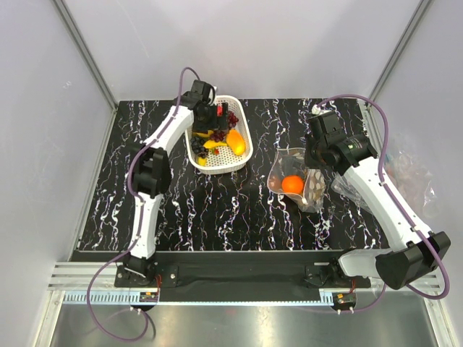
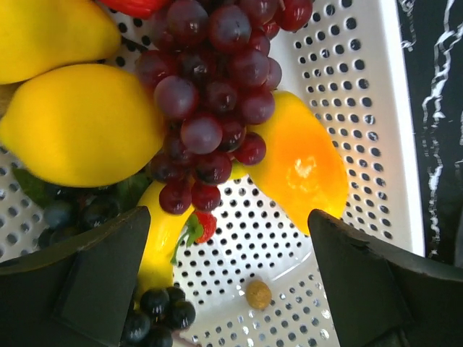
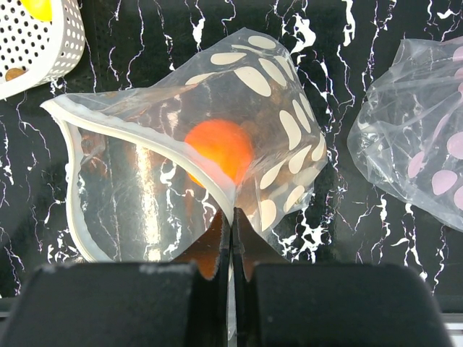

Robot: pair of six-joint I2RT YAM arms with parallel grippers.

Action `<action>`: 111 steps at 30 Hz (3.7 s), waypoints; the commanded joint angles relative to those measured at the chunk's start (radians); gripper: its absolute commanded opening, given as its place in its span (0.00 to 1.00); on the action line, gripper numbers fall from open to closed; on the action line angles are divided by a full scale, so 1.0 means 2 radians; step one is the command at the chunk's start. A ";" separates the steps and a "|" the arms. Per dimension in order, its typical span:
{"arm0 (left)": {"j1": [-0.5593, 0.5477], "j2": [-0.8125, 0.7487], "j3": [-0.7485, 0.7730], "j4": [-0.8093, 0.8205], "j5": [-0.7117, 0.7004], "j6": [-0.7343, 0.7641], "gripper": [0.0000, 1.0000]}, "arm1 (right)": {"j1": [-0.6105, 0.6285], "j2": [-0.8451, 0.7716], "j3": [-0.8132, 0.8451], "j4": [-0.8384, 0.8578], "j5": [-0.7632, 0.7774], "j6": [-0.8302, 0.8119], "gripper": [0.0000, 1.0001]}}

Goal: Place the food in the zip-top bag and seal the zipper
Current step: Pick up the fake fruit from the bin.

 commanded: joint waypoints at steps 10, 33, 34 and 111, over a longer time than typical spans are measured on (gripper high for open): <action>-0.044 0.042 0.054 -0.046 -0.013 0.034 0.97 | -0.001 -0.010 -0.007 0.019 -0.007 -0.011 0.00; -0.061 -0.118 -0.136 0.041 -0.088 0.011 0.97 | -0.001 -0.022 -0.014 0.022 -0.016 -0.012 0.00; -0.062 -0.127 -0.146 0.048 -0.100 0.011 0.97 | -0.002 -0.022 -0.015 0.020 -0.017 -0.012 0.00; -0.070 -0.065 -0.126 -0.054 -0.302 0.034 0.74 | -0.002 -0.025 -0.017 0.021 -0.032 -0.015 0.00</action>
